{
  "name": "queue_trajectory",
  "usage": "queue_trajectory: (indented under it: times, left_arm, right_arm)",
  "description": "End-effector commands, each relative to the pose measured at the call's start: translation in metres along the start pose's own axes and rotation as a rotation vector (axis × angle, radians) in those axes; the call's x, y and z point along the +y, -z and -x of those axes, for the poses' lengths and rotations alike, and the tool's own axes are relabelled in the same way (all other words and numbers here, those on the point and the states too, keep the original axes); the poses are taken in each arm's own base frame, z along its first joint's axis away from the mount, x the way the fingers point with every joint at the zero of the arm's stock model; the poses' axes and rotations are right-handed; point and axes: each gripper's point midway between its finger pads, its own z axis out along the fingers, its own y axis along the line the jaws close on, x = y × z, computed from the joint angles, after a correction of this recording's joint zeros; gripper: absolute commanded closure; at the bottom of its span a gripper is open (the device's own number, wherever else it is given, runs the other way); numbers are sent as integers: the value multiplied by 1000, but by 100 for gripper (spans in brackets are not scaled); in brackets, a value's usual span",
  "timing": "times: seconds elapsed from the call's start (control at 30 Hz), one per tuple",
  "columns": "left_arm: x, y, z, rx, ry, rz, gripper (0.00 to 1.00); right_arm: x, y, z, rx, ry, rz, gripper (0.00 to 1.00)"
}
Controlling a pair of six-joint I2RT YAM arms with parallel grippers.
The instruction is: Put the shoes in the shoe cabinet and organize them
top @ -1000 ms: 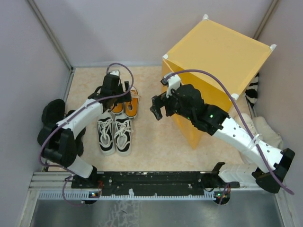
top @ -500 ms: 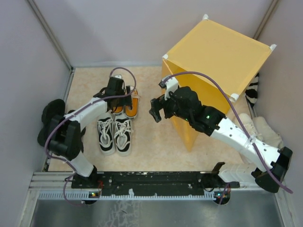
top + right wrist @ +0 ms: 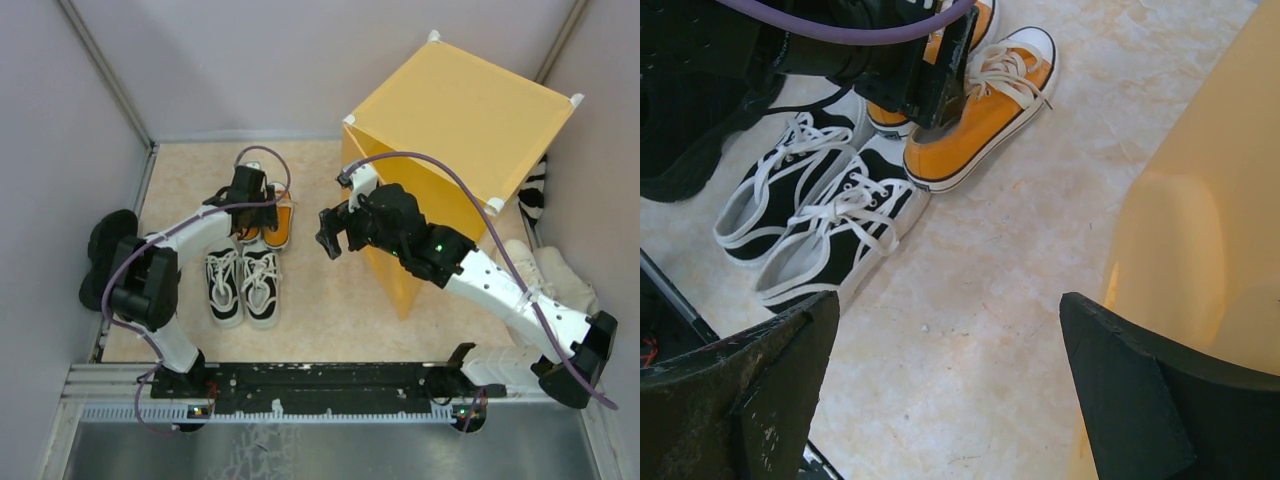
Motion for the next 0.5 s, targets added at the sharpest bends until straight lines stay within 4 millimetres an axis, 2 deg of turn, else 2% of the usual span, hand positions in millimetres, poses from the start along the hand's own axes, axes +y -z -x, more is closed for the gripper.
queue_trajectory:
  times: [0.0,0.13,0.23,0.27,0.3,0.33,0.37,0.47]
  left_arm:
    - [3,-17,-36,101,-11,30,24]
    - [2,-28,-57,155,-32,41,34]
    - [2,-32,-64,170,-42,45,52]
    - [1,-33,-63,170,-43,45,61]
    - [1,-32,-61,166,-43,46,74]
    - [2,-31,-58,158,-42,52,91]
    - [3,-29,-54,149,-42,59,100]
    - [2,-19,-37,107,-45,61,100]
  right_arm:
    - [4,7,19,-75,-10,32,8]
    - [5,9,20,-78,-8,37,8]
    - [4,10,19,-81,-8,34,8]
    - [3,9,19,-80,-6,33,8]
    - [4,10,20,-81,-6,33,8]
    - [3,9,19,-79,-6,32,8]
    - [4,10,20,-81,-5,33,8]
    - [3,10,21,-84,-7,33,8]
